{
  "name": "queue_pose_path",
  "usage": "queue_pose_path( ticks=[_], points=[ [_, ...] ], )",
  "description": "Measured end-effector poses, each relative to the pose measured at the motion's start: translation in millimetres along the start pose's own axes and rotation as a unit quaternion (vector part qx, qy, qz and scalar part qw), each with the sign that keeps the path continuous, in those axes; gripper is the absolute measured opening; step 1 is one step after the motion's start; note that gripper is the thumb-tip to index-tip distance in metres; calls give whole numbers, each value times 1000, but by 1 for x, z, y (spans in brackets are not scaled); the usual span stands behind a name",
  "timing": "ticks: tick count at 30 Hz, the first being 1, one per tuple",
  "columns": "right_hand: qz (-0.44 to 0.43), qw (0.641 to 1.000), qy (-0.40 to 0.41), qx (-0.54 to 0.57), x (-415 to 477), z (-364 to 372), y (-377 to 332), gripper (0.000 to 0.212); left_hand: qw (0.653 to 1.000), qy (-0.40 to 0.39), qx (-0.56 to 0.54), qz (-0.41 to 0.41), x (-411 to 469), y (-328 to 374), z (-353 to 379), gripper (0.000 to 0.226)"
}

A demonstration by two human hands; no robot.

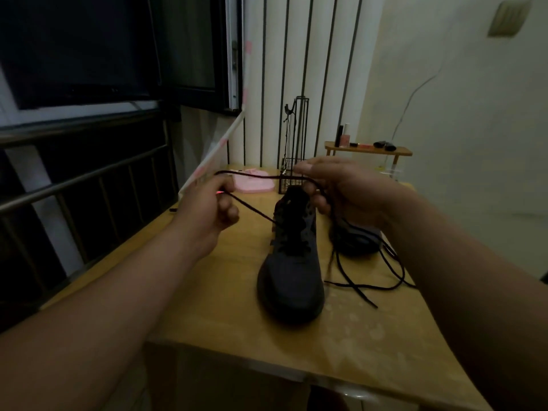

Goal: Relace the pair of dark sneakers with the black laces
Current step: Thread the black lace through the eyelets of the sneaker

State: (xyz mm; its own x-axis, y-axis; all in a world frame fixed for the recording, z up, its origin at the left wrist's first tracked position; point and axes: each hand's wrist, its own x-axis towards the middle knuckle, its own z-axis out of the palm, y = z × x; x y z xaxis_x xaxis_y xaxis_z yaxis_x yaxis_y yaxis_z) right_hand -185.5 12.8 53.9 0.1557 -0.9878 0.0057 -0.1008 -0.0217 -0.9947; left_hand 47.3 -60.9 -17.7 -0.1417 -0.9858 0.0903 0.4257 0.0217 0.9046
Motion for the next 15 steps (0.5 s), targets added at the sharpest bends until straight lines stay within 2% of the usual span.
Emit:
queue_pose_path(
  ticks=[3,5,8,10,12,14,15],
  points=[
    [52,997,56,-21,4,3,10,28,990,97,-66,-84,12,-8,-25,34],
    [61,979,119,-151,11,7,21,23,979,137,-83,-127,15,-16,-37,40],
    [48,927,146,-342,20,12,39,15,963,195,-109,-148,14,-21,-49,28],
    [27,896,140,-420,24,12,46,16,967,190,-67,-154,14,-21,-54,30],
    [18,852,122,-509,27,16,47,26,971,179,10,-159,16,-27,-56,29],
    [31,805,114,-581,31,22,46,29,963,210,83,-146,18,-36,-56,13],
    [38,787,112,-606,34,24,46,26,953,250,115,-125,21,-40,-56,9]
  ],
)
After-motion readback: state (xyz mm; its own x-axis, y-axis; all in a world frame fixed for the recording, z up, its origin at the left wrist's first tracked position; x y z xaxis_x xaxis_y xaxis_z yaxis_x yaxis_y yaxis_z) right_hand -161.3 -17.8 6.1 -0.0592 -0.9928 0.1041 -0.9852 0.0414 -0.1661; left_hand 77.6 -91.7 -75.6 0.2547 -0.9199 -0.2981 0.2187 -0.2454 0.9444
